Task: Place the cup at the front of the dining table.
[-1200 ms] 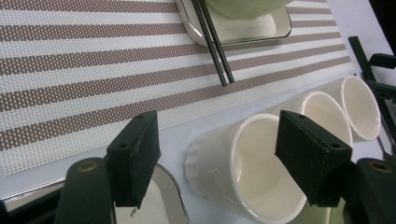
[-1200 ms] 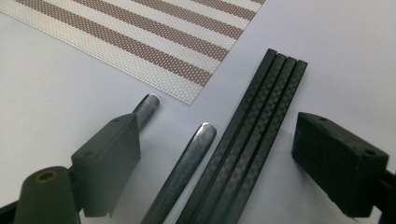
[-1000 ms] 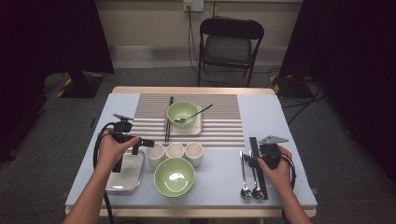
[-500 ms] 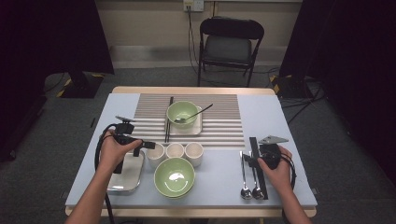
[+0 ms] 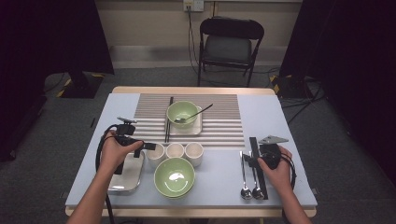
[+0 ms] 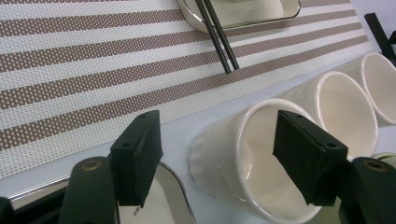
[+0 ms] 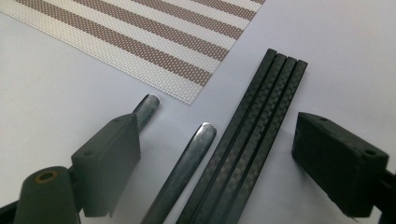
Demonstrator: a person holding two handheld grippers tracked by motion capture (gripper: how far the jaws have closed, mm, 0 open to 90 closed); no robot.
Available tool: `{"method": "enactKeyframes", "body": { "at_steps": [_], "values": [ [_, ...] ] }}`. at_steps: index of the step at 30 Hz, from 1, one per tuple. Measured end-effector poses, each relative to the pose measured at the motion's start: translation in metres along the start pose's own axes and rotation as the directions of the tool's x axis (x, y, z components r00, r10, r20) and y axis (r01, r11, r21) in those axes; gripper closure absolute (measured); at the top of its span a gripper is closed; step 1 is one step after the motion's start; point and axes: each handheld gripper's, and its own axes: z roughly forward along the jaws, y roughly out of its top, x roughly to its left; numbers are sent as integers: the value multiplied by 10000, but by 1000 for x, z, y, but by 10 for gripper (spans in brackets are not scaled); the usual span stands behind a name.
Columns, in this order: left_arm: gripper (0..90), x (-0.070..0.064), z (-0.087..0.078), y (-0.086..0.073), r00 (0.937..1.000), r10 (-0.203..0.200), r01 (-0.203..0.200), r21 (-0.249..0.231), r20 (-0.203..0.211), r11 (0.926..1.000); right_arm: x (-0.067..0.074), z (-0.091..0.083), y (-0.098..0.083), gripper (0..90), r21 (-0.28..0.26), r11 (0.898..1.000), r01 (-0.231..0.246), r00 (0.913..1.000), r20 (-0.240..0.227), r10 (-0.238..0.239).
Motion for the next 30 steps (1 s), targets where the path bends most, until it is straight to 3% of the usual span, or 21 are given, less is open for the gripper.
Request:
{"method": "enactKeyframes", "body": {
  "at_steps": [12, 19, 30],
  "values": [
    [337, -2, 3, -1, 9999, 167, -166, 126, -43, 9998, 0, 0, 0, 142, -3, 10000, 4, 10000, -1, -4],
    [339, -3, 6, -2, 10000, -15, 16, 163, -57, 9999, 0, 0, 0, 142, -9, 10000, 12, 10000, -4, -12],
    [359, -4, 8, -2, 9998, 104, -100, 267, -151, 9996, 0, 0, 0, 142, 1, 10000, 13, 10000, -4, -13]
  ]
}}
